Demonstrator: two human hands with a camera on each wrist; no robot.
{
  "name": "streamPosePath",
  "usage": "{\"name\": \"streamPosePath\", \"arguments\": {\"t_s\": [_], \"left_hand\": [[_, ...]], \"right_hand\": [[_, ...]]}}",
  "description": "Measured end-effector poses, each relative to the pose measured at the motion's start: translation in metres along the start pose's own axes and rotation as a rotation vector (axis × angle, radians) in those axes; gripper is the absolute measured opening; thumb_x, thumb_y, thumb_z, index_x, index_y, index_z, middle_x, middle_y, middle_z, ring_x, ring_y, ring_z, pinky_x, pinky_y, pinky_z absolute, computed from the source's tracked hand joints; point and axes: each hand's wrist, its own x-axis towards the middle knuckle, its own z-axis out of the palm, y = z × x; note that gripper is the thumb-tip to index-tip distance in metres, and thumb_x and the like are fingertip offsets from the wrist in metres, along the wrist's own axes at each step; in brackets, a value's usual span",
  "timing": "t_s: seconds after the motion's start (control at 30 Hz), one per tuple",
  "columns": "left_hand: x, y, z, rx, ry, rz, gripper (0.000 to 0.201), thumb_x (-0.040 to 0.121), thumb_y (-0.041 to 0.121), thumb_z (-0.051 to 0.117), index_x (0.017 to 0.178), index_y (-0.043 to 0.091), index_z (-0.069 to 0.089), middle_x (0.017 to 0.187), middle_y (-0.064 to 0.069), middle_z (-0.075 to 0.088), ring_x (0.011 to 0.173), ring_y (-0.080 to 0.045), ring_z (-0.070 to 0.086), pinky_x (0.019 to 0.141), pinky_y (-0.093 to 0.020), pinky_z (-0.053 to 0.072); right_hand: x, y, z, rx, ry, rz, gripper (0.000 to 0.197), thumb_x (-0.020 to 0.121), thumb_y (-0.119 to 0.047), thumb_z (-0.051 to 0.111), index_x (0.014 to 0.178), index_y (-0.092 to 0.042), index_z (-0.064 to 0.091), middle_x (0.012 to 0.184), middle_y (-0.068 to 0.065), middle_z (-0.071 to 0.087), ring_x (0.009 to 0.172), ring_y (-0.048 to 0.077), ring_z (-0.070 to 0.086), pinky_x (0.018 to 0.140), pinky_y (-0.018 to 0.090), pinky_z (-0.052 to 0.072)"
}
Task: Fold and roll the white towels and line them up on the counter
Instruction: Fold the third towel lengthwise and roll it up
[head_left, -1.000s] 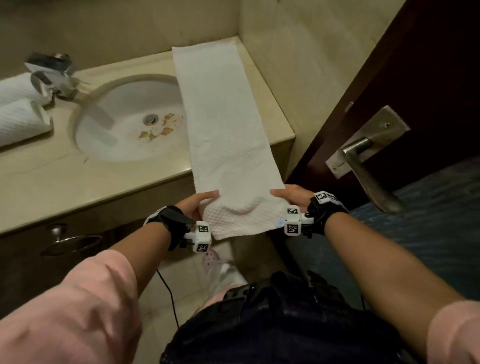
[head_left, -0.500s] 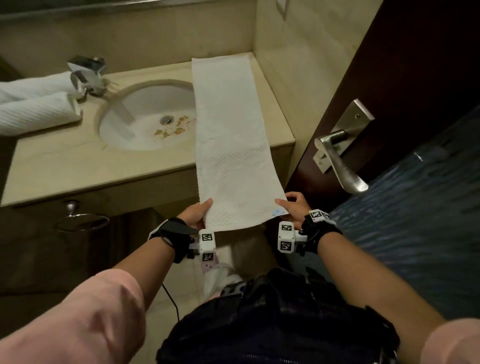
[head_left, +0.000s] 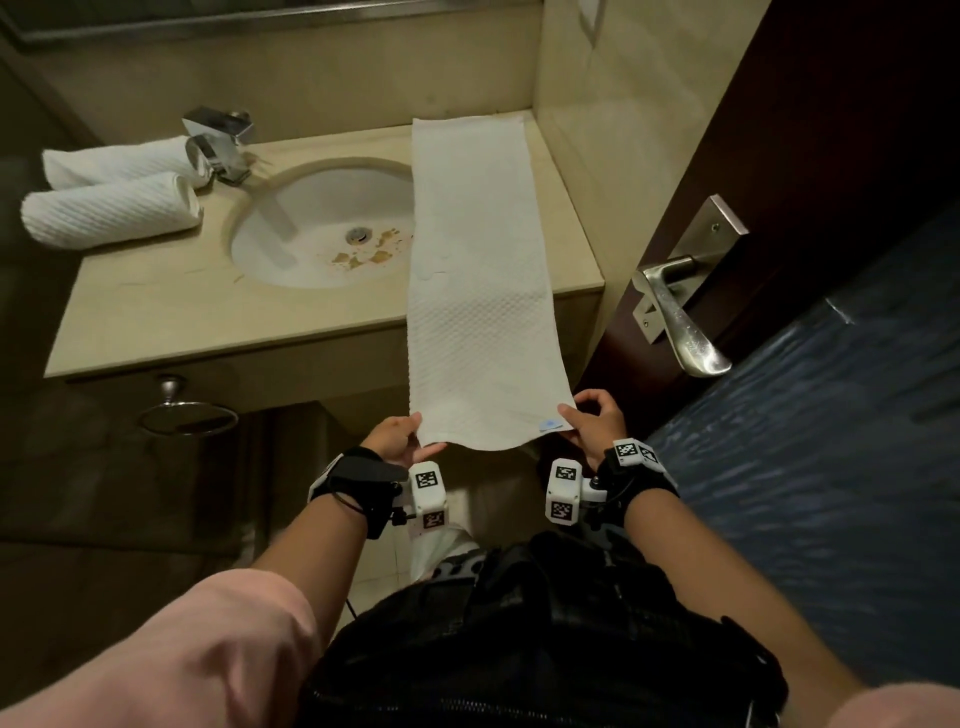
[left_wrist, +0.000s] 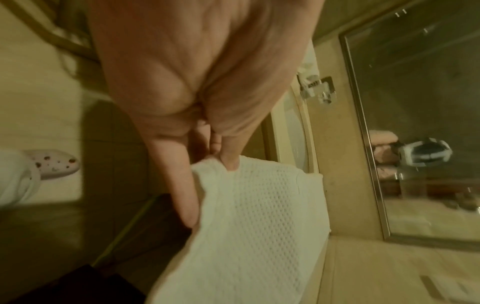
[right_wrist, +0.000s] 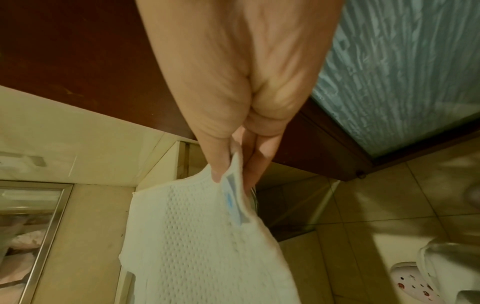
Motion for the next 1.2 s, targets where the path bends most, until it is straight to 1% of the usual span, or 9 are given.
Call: {"name": "streamPosePath", "arguments": {"t_s": [0.1,0.2,0.3,0.57,0.67,0.77,0.9,1.03,1.2], "left_hand": [[-0.003,0.0,0.004,-0.068,0.064,-0.033,0.024,0.104,0.012,0.032,0.104,-0.001,0.052,0.144,-0.023,0.042,0.134,-0.034,0.041,0.11,-0.044,0.032],[-0.003,-0.002,0.008,-0.111,0.138,-0.035,0.035,0.102,0.007,0.036,0.134,-0.007,0.042,0.141,-0.024,0.044,0.133,-0.032,0.043,0.113,-0.037,0.031],[-0.009,-0.001,0.013,-0.131,0.173,-0.055,0.04,0.101,0.006,0.04,0.14,-0.005,0.038,0.141,-0.021,0.046,0.132,-0.029,0.046,0.111,-0.029,0.033],[-0.018,0.0,0.015,-0.212,0.196,-0.119,0.034,0.092,0.009,0.059,0.124,-0.004,0.055,0.118,-0.016,0.063,0.101,-0.024,0.064,0.072,-0.026,0.057],[-0.021,0.001,0.016,-0.214,0.198,-0.111,0.038,0.09,0.007,0.062,0.125,-0.004,0.055,0.133,-0.018,0.056,0.122,-0.022,0.056,0.097,-0.027,0.048],[-0.026,0.002,0.017,-0.213,0.163,-0.098,0.037,0.09,0.006,0.061,0.125,-0.004,0.054,0.135,-0.018,0.053,0.126,-0.022,0.052,0.104,-0.028,0.043],[-0.03,0.004,0.016,-0.252,0.141,-0.082,0.023,0.091,0.004,0.059,0.111,-0.006,0.057,0.13,-0.019,0.057,0.117,-0.022,0.059,0.091,-0.025,0.049],[-0.033,0.004,0.012,-0.252,0.14,-0.071,0.011,0.092,0.005,0.059,0.096,-0.005,0.061,0.1,-0.014,0.067,0.058,-0.018,0.071,0.059,-0.021,0.057],[-0.038,0.007,0.007,-0.22,0.124,-0.088,0.014,0.094,0.007,0.055,0.086,-0.003,0.059,0.116,-0.012,0.061,0.067,-0.017,0.072,0.057,-0.017,0.055]], "right_hand": [[-0.001,0.002,0.001,0.021,-0.013,-0.015,0.022,0.086,-0.001,0.065,0.089,-0.019,0.054,0.102,0.018,0.065,0.09,0.034,0.068,0.08,0.047,0.057],[-0.003,0.001,0.001,0.063,-0.014,-0.023,0.024,0.086,0.0,0.065,0.1,-0.015,0.054,0.098,0.016,0.067,0.089,0.034,0.069,0.078,0.047,0.058],[-0.003,0.002,0.003,0.101,-0.035,-0.019,0.026,0.086,0.002,0.064,0.106,-0.01,0.053,0.093,0.013,0.067,0.09,0.033,0.068,0.076,0.04,0.059],[0.003,0.008,0.001,0.052,-0.01,0.016,0.014,0.084,-0.001,0.068,0.088,-0.011,0.059,0.1,0.021,0.065,0.091,0.034,0.066,0.083,0.042,0.057],[0.007,0.008,0.001,-0.025,-0.012,0.025,0.014,0.082,-0.003,0.071,0.084,-0.011,0.059,0.093,0.017,0.066,0.086,0.031,0.066,0.08,0.039,0.058],[0.016,0.008,0.0,-0.122,0.032,0.04,0.016,0.081,-0.005,0.073,0.078,-0.01,0.058,0.093,0.02,0.066,0.087,0.033,0.067,0.082,0.043,0.057],[0.026,0.005,-0.002,-0.192,0.064,0.049,0.017,0.084,-0.005,0.07,0.073,-0.008,0.057,0.096,0.022,0.067,0.087,0.033,0.068,0.082,0.042,0.058],[0.03,0.001,-0.001,-0.22,0.066,0.112,0.017,0.086,-0.003,0.068,0.072,-0.005,0.059,0.102,0.024,0.067,0.091,0.036,0.068,0.083,0.041,0.057],[0.028,-0.009,0.003,-0.065,0.036,0.205,0.009,0.088,0.002,0.061,0.089,0.01,0.059,0.107,0.027,0.065,0.096,0.041,0.066,0.065,0.041,0.059]]}}
